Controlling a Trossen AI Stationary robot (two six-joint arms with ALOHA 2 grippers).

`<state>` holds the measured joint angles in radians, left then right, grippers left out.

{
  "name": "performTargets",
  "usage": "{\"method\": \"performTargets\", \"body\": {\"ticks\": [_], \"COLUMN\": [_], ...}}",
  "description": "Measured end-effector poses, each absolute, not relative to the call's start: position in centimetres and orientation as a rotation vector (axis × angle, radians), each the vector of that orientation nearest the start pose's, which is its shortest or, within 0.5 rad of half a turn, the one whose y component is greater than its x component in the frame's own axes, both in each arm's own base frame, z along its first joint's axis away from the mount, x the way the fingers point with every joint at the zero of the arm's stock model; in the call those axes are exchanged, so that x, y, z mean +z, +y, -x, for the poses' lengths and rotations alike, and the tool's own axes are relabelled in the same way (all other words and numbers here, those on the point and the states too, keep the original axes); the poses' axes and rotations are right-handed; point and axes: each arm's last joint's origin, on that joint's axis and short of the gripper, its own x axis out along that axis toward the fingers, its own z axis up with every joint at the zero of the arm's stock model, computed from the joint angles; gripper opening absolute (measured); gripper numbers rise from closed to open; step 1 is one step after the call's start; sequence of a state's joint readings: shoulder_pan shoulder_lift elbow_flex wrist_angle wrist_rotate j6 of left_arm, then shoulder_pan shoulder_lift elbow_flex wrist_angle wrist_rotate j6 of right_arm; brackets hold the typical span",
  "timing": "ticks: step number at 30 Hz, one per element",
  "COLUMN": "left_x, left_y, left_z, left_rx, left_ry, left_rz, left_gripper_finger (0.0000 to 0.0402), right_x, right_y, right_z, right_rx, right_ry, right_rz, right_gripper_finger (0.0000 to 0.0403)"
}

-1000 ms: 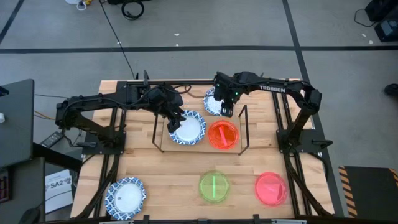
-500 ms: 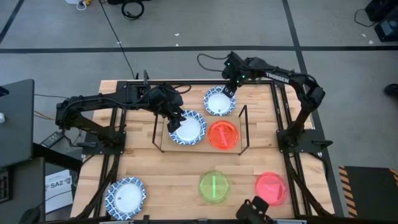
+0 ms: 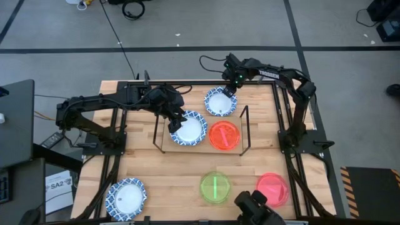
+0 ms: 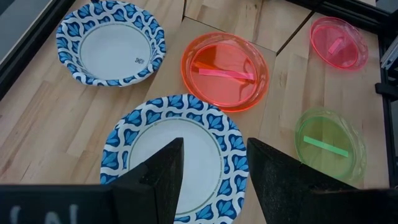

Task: Place and stack plates onto a shelf
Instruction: Stack the blue patterned bowl on top of the blue patterned bowl on the shelf

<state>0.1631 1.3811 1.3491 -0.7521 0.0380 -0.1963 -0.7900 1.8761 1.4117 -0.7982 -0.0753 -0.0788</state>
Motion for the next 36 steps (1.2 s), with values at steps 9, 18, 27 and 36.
{"method": "performTargets", "body": {"ticks": [9, 18, 27, 36], "left_x": [34.7, 34.7, 34.7, 34.7], "left_y": [4.5, 4.5, 4.5, 4.5], "left_z": [-28.2, -28.2, -28.2, -28.2], "left_rx": [0.195, 0.195, 0.195, 0.195], "left_ry": [0.767, 0.767, 0.767, 0.767], "left_rz": [0.265, 0.266, 0.266, 0.266], "left_gripper_finger": [0.0183, 0.0183, 0.0183, 0.0183], "right_x": [18.2, 18.4, 18.0, 17.4], "right_y": [-27.5, -27.5, -27.4, -27.1], "right_z": [-26.5, -26.5, -26.4, -26.1], "right_rx": [-0.572, -0.575, -0.567, -0.559], "right_ry": [1.242, 1.23, 1.236, 1.258], "right_rz": [-0.508, -0.502, -0.516, -0.526], "right_gripper_finger": [0.0158, 0.0158, 0.0154, 0.0111]}}
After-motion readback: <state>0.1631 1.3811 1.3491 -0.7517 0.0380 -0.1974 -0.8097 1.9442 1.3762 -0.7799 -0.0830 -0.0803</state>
